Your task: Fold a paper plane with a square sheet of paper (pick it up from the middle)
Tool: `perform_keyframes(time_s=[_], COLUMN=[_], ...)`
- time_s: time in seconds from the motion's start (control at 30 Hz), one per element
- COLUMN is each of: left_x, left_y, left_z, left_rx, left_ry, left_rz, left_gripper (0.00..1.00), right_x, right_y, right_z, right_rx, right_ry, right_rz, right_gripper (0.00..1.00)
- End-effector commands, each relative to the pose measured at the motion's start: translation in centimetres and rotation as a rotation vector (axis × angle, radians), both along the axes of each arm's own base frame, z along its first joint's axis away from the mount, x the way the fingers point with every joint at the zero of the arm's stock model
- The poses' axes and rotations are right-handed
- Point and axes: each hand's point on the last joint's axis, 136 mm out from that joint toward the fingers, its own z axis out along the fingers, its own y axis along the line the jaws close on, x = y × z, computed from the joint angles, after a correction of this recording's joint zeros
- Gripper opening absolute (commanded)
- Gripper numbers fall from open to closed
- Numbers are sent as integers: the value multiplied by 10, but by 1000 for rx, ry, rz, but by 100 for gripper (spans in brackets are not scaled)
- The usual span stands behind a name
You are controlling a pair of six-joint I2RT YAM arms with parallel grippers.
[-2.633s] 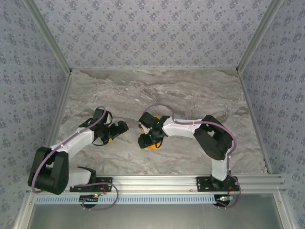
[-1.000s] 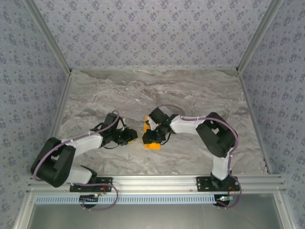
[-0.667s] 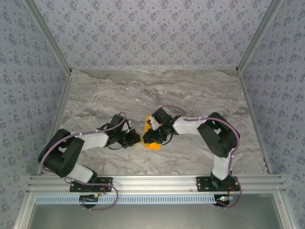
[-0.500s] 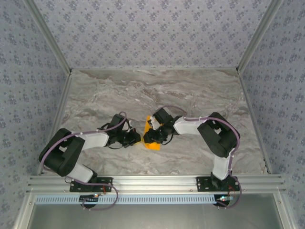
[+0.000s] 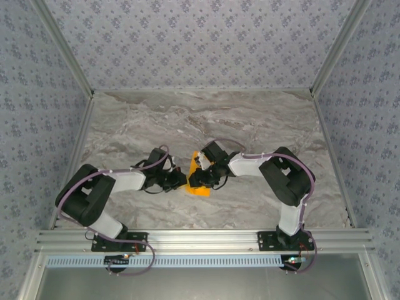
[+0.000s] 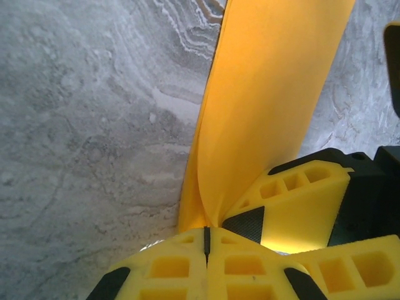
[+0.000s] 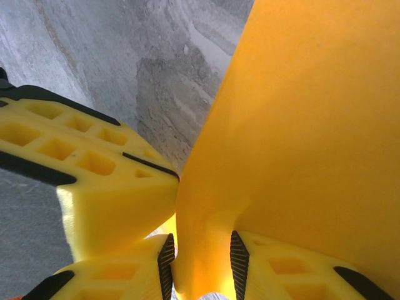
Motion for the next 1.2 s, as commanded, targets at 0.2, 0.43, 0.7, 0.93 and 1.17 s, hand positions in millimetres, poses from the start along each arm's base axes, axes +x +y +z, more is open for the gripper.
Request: perform_keyframes(time_s=[0.2, 0.43, 0.7, 0.93, 1.17], left_x=[-2, -3, -13, -18, -16], left_y=[3, -4, 4, 7, 4], left_z=[-6, -6, -24, -33, -31], left_rx=[68, 42, 79, 93, 78], left_ry=[-2, 7, 53, 66, 60], left_rz=[-38, -55, -44, -43, -49], left_gripper=[0, 0, 0, 0, 0], right_x=[-3, -2, 14, 27, 32], right_y=[-37, -32, -12, -20, -61], right_z=[-43, -37, 10, 48, 18], right_rx=[-177, -144, -3, 20, -227], right_ry=[31, 22, -86, -205, -222], right_rz=[-59, -50, -40, -93, -158], right_gripper=[36, 39, 55, 61, 48])
